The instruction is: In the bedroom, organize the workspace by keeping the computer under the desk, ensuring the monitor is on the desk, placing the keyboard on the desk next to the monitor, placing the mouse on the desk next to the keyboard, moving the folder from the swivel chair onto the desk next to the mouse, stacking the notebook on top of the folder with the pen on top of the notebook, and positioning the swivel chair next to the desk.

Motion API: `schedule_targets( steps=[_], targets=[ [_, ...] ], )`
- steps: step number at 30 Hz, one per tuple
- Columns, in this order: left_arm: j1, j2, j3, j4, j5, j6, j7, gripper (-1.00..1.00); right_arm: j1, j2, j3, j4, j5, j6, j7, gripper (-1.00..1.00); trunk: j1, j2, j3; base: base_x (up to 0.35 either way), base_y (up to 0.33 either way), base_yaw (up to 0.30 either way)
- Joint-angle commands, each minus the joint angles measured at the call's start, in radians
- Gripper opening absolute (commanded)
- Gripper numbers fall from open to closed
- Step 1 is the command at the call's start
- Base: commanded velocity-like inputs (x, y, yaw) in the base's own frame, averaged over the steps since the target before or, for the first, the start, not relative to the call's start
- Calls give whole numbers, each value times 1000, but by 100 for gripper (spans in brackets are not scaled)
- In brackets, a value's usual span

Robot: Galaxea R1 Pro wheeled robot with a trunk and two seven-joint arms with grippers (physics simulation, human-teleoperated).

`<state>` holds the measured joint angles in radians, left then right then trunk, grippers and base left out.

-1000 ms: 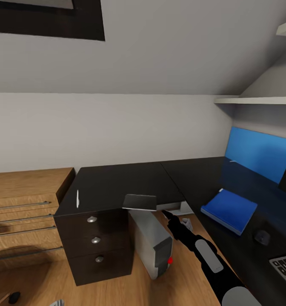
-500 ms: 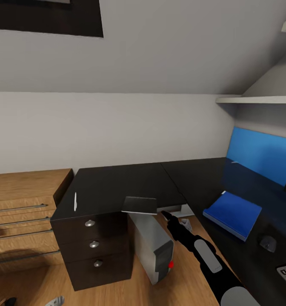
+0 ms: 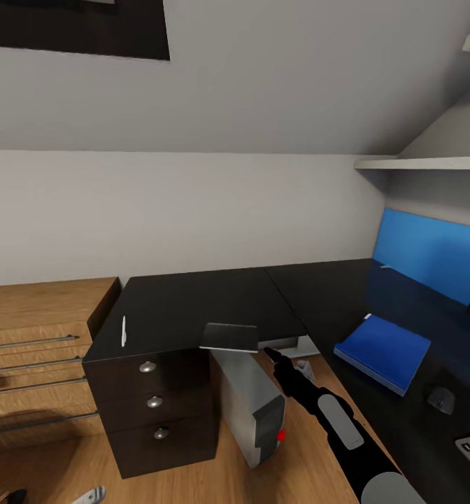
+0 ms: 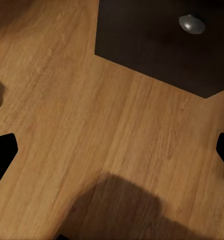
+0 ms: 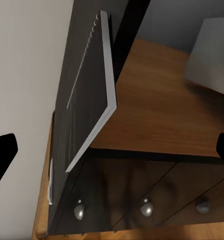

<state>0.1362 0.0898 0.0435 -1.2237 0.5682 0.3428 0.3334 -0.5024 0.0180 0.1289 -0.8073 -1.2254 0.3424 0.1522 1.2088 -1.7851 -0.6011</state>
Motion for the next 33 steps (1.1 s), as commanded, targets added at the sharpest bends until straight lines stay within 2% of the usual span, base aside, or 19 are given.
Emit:
schedule_targets(
  steps=[1,14,21,26,29,33],
  targets=[
    [0,0,0,-2,10,3,6,100,-1,0,0,0,-5,3,1,100,0,0,-1,0,0,0],
    [0,-1,-1,0,10,1,4,100,-1,0,0,0,-5,3,1,100,0,0,-1,168,123,0],
    [0,2,1,0,11,3,6,100,-1,0,0,0,-5,2,1,100,0,0,-1,54,26,0],
    [0,2,23,-2,26,4,7,100,-1,0,-1,0,-5,1,1,100,4,-7,-4,9,4,0],
    [0,0,29,-2,33,4,7,100,-1,0,0,0,-4,1,1,100,15,-28,-13,3,1,0],
    [0,1,33,-2,38,4,6,100,-1,0,-1,0,-4,1,1,100,15,-28,-13,1,0,0]
  ],
)
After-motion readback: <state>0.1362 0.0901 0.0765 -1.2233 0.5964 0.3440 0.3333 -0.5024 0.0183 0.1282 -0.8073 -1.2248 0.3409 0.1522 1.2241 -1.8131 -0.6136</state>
